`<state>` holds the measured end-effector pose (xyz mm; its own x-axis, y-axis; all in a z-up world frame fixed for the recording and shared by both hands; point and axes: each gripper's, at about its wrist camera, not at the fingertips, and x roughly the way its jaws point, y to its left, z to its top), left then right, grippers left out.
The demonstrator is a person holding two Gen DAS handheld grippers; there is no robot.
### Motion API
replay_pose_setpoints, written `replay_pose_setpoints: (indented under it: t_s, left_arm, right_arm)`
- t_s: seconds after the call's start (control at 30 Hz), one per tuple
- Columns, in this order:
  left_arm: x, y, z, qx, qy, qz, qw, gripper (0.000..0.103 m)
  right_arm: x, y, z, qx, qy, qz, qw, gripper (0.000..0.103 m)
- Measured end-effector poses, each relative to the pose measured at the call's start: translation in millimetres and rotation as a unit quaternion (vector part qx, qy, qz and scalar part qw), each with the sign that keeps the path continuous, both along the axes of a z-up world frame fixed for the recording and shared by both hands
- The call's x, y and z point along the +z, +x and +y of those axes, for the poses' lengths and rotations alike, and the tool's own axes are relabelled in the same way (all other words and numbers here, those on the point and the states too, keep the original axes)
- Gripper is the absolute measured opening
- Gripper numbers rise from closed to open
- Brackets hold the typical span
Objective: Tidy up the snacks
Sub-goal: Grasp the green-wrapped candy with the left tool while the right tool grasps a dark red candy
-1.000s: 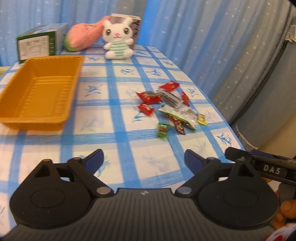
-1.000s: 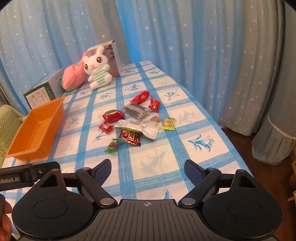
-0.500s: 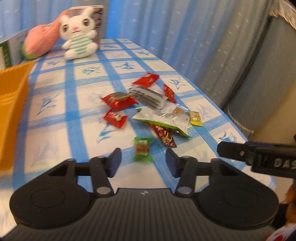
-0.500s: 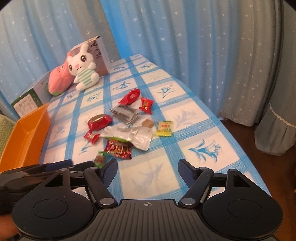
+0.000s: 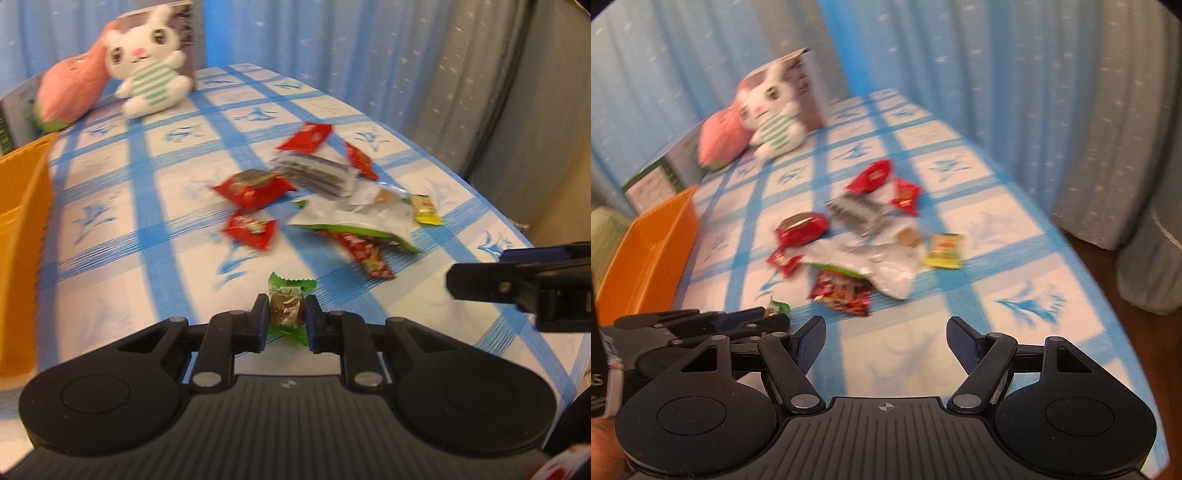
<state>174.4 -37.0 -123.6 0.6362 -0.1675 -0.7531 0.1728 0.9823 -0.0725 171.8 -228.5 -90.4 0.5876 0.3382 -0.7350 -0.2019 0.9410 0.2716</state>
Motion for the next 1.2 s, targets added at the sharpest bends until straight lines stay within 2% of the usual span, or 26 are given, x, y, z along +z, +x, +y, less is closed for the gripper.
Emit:
replay_pose_setpoints:
  t_s: [0.07,0.1,0.2,0.33,0.43,0.57,0.63,0.77,0.87,1.2]
  left_arm:
    - [3,-7,13,0.016,-0.005,0.000,0.9999,0.018]
    - [5,-11,19,0.024,-0.007,-0.001,0.9997,0.018]
    - [10,-22,34,0.044,-0.015,-0.003,0.9989,0.018]
    - [13,-32,47,0.061,-0.036,-0.002,0.9975,0.018]
    - [13,-36,50,0.066,-0.046,0.000,0.9968,0.018]
    - [9,-41,51,0.069,-0.055,0.004,0.9961,0.018]
    - [8,-43,52,0.072,-0.059,0.005,0.9957,0.018]
    - [8,-47,55,0.077,-0.066,0.006,0.9949,0.018]
    - [11,-51,58,0.082,-0.070,0.003,0.9942,0.018]
    - [39,-66,79,0.111,-0.075,-0.020,0.9908,0.018]
  right_arm:
    - [-5,6,12,0.033,0.001,0.004,0.999,0.070]
    - [-7,10,18,0.048,-0.001,0.004,0.999,0.063]
    - [-13,21,34,0.088,-0.016,-0.003,0.996,0.053]
    - [-24,31,54,0.127,-0.062,-0.030,0.990,0.049]
    - [-33,35,67,0.149,-0.109,-0.053,0.981,0.043]
    - [-44,35,79,0.167,-0.155,-0.078,0.970,0.031]
    - [-45,33,83,0.173,-0.177,-0.090,0.965,0.019]
    - [-48,27,90,0.182,-0.207,-0.107,0.955,0.018]
    - [-43,22,92,0.182,-0.206,-0.119,0.954,0.017]
    - [-14,-3,102,0.160,-0.142,-0.108,0.971,0.017]
